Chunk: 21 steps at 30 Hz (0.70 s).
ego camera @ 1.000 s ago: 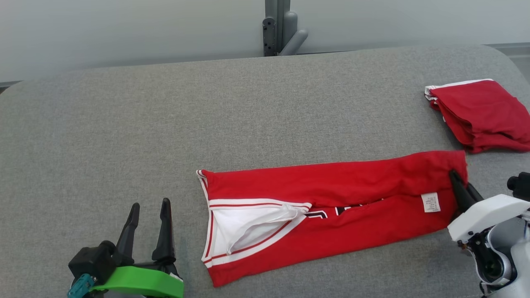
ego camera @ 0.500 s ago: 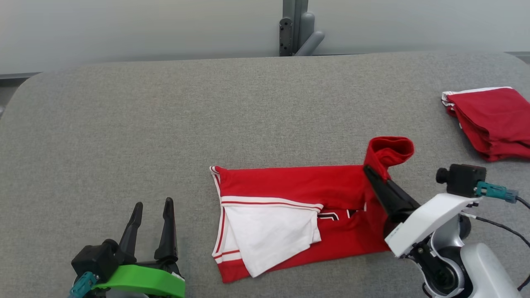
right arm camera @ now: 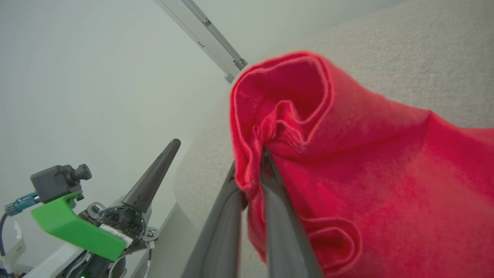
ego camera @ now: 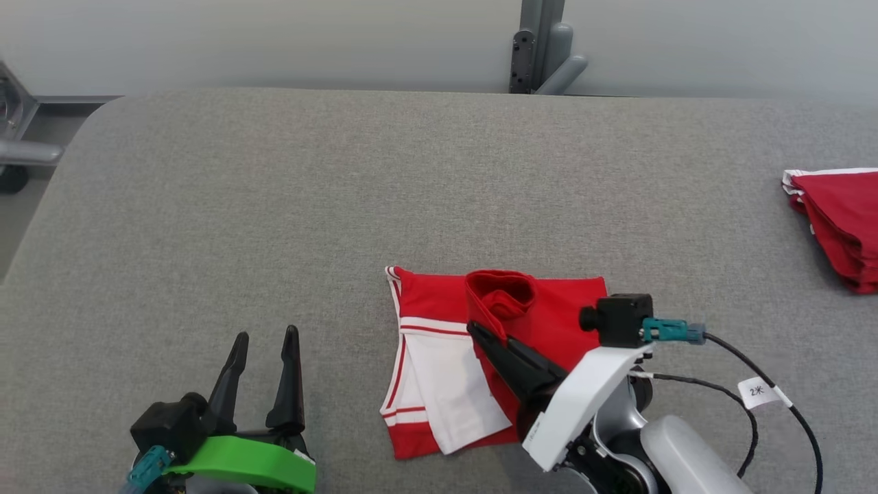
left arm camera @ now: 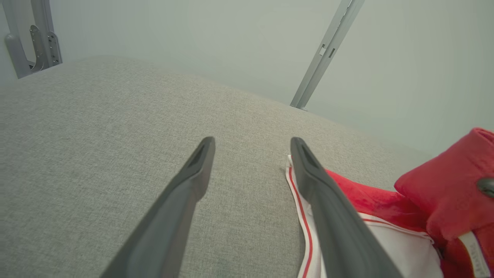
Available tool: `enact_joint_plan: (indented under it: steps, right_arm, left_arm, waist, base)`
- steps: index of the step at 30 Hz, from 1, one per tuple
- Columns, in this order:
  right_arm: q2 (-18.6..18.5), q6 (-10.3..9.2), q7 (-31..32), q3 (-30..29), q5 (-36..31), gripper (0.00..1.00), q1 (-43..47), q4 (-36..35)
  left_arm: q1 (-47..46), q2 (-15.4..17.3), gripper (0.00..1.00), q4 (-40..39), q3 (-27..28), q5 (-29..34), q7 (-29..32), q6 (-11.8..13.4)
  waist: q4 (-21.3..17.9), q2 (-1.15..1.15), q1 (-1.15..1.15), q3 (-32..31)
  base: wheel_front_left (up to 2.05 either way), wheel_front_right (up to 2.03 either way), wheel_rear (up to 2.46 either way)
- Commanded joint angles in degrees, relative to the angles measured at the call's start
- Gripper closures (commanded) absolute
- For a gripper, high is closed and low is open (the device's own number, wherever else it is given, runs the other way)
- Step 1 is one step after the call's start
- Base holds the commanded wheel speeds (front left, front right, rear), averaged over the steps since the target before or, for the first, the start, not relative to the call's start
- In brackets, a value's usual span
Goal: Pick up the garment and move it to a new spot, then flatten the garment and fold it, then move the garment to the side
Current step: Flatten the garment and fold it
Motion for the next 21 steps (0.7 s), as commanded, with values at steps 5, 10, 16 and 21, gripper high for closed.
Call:
enact_joint_plan:
  steps: [5,10,16,21]
  right_arm:
    - [1.2,0.01,-3.9,3.1,0.0,1.0,-3.7,7.1]
    - [1.8,0.01,-8.1,5.1,1.2,1.0,-7.1,16.8]
    - [1.8,0.01,-13.6,10.4,7.3,0.78,-11.0,23.3]
    - [1.8,0.01,-17.4,15.3,12.1,0.0,-14.6,28.0]
  left_arm:
    - [-1.0,-0.2,0.0,0.8,-0.5,0.3,-0.1,-0.7]
    - [-1.1,-0.5,0.0,1.5,-0.8,0.4,-0.1,-0.9]
    - [-1.1,-0.8,0.0,2.1,-1.2,0.5,-0.1,-0.9]
    - [-1.3,-0.9,0.0,2.5,-1.7,0.6,-0.1,-1.1]
  waist:
    - [2.8,0.1,0.0,0.0]
    - [4.1,0.1,0.0,-0.4]
    - [4.6,0.1,0.0,-0.9]
    - [4.9,0.1,0.0,-1.2]
  base:
    - [0.0,0.0,0.0]
    - [0.0,0.0,0.0]
    - [0.0,0.0,0.0]
    - [0.0,0.0,0.0]
